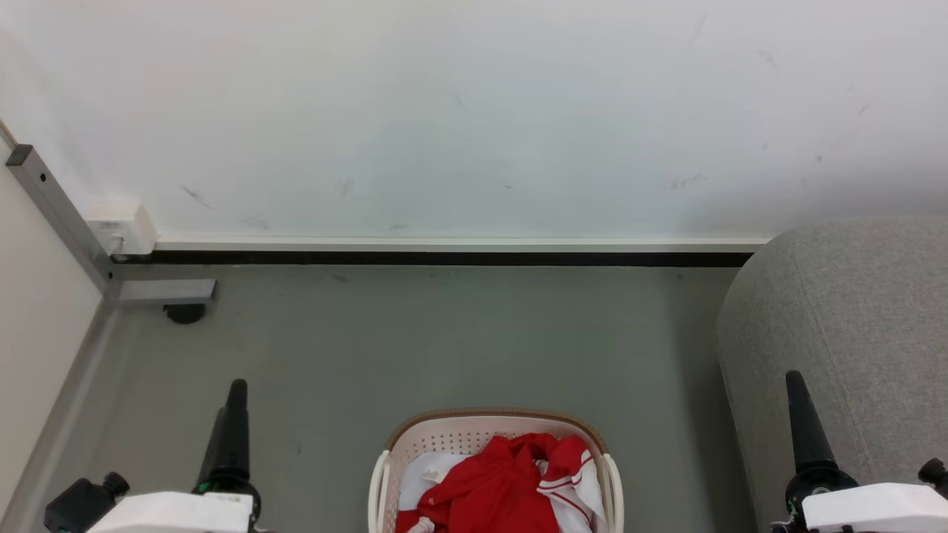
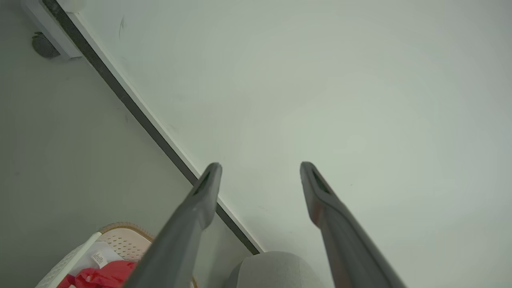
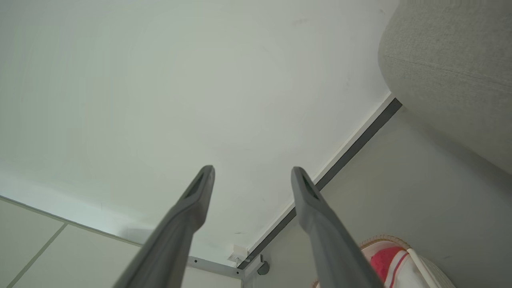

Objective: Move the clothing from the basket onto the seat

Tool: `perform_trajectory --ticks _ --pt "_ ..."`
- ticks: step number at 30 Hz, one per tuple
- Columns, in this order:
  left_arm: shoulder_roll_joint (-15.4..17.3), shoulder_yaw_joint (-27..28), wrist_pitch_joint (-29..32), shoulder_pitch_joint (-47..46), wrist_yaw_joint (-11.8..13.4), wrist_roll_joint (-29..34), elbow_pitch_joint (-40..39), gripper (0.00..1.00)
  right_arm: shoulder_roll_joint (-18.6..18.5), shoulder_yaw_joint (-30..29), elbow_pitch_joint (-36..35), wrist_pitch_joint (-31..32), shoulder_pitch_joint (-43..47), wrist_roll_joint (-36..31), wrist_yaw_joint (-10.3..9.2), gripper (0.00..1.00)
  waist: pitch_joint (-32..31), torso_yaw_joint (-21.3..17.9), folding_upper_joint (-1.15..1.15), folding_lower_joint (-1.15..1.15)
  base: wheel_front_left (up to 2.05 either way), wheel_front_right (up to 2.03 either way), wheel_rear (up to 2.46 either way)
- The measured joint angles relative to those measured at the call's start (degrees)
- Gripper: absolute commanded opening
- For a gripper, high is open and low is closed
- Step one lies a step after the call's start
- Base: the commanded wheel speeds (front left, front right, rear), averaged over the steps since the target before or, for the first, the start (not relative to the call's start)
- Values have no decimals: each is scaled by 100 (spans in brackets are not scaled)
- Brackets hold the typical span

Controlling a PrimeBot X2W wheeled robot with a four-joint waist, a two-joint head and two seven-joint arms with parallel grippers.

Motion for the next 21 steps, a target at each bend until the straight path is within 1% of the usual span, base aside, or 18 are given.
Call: perform_trajectory --ticks 10,16,21 --pt "7 -80 -208 8 227 1177 -55 100 -7 158 -29 -203 -29 -1283 0 100 -22 -1 0 0 0 0 0" --pt "12 -155 -302 25 298 1973 -52 100 -11 253 -14 -301 -52 -2156 0 100 -38 -9 0 0 0 0 0" --pt "24 -227 -366 26 400 2498 -53 100 -14 278 35 -388 -58 -2555 0 100 -38 -15 0 0 0 0 0"
